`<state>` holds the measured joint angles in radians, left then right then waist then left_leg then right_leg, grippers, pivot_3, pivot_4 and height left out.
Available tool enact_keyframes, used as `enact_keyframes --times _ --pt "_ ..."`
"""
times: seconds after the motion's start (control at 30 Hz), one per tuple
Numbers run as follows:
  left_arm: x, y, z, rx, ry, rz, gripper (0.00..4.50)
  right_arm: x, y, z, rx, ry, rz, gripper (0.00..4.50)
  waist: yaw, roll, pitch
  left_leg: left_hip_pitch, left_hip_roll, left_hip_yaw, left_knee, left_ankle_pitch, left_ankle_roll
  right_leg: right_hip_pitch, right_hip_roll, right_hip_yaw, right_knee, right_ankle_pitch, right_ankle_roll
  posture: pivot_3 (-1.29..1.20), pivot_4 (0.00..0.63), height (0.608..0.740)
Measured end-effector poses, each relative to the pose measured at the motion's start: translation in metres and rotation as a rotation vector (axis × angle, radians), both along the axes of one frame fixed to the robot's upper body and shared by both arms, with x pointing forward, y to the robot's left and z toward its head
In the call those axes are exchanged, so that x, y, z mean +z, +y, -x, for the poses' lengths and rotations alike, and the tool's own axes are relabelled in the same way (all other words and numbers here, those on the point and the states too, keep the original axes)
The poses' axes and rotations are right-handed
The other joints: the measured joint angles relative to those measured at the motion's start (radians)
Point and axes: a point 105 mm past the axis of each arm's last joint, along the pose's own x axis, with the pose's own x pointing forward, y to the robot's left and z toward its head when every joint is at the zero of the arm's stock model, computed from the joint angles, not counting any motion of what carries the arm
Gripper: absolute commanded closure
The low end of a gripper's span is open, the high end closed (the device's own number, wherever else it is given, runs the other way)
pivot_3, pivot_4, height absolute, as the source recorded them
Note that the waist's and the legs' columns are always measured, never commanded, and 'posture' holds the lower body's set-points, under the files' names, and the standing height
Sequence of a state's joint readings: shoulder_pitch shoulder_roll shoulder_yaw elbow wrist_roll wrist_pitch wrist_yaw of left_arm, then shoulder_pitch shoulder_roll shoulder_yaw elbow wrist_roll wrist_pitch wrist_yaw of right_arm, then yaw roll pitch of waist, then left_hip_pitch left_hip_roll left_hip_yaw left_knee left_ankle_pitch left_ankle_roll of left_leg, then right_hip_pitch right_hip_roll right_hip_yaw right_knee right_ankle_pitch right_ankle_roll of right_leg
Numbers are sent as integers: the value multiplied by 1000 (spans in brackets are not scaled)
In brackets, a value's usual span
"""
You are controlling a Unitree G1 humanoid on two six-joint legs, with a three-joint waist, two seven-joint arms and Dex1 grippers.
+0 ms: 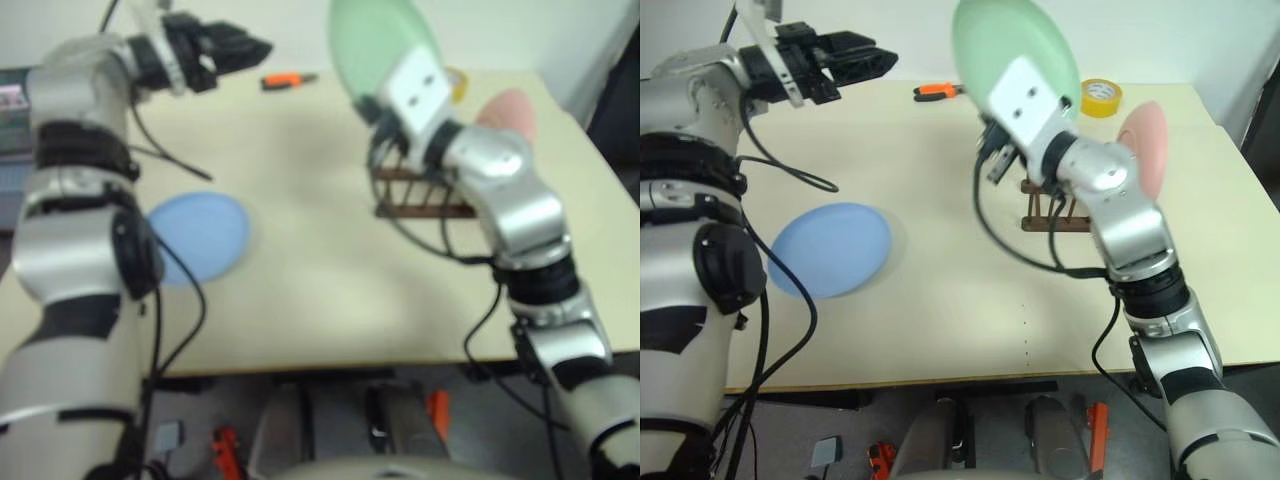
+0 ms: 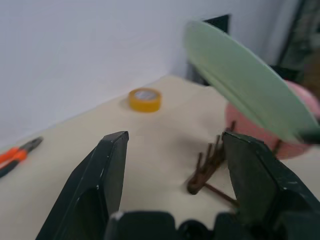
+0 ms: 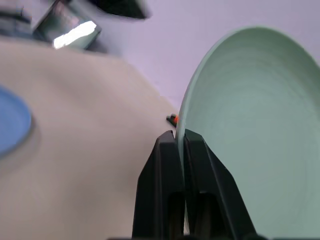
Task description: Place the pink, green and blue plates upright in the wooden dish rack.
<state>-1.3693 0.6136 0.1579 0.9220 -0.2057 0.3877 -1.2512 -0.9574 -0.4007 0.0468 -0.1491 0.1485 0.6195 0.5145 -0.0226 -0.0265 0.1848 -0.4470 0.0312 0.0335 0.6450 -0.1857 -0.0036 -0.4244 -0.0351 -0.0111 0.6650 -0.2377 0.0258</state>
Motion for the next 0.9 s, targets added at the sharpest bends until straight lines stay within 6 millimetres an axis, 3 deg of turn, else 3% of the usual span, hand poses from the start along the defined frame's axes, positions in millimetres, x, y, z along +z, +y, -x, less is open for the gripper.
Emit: enact_keyframes --times 0.1,0.2,0.27,0.37,0.47,0.6,0.9 --pt "-28 -11 12 -115 29 -59 1248 38 -36 6 10 19 -231 4500 1 0 0 0 -1 0 0 1 -1 1 -2 1 0 1 1 0 150 740" --pt "-59 -37 31 -273 64 -140 1248 67 -77 14 34 85 -486 4500 6 0 0 1 -1 -1 0 1 -1 2 -3 1 -1 1 1 0 150 740" --pt "-74 -51 43 -350 91 -177 1248 72 -96 17 53 160 -617 4500 6 0 0 3 0 -1 0 1 -1 3 -3 1 0 1 1 0 150 740" --pt "-86 -64 60 -437 97 -219 1248 58 -112 18 101 325 -755 4500 2 1 0 6 0 0 -2 1 -1 4 -2 3 1 1 -1 0 150 740" --pt "-100 -79 73 -508 131 -225 1248 46 -112 24 226 466 -867 4500 -6 1 0 9 0 0 -2 1 -1 4 -1 4 3 0 -2 0 150 740" --pt "-102 -90 78 -538 138 -221 1248 44 -98 35 361 540 -869 4500 -10 2 0 11 -1 0 -2 1 0 4 -1 5 9 -2 -4 0 150 740" --pt "-102 -93 79 -529 137 -219 1248 27 -87 22 332 652 -864 4500 -9 2 0 12 -1 0 -2 1 0 4 3 5 9 -3 -5 0 150 740"
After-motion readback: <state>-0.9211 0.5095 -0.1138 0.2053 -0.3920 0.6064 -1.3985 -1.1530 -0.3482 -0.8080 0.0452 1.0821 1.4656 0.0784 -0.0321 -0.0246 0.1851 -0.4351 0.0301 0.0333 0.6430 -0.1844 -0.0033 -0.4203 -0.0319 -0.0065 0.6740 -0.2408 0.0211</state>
